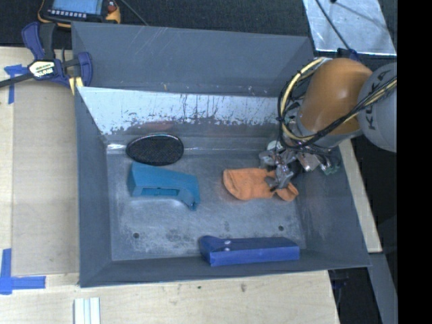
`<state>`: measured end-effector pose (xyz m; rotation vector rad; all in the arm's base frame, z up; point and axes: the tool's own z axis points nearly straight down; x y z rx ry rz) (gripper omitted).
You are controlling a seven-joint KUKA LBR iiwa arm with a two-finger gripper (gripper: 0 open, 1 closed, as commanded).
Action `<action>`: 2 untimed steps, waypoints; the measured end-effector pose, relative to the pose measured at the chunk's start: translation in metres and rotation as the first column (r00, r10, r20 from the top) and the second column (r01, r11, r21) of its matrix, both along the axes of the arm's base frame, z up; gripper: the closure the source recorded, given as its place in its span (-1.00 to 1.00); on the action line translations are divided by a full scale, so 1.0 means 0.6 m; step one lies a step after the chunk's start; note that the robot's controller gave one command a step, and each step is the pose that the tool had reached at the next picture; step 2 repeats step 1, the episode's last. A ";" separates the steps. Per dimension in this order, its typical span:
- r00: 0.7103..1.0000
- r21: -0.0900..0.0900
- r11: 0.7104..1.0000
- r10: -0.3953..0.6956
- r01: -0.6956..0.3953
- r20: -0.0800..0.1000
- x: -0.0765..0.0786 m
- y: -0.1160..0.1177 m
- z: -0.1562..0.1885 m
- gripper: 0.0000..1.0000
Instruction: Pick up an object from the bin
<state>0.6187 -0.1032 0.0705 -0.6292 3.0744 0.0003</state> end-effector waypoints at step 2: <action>1.000 -0.002 1.000 0.017 -0.017 0.008 -0.017 0.054 0.289 1.00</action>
Offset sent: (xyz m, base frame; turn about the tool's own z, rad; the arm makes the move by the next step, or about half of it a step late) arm 0.0000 0.0000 0.0000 0.0000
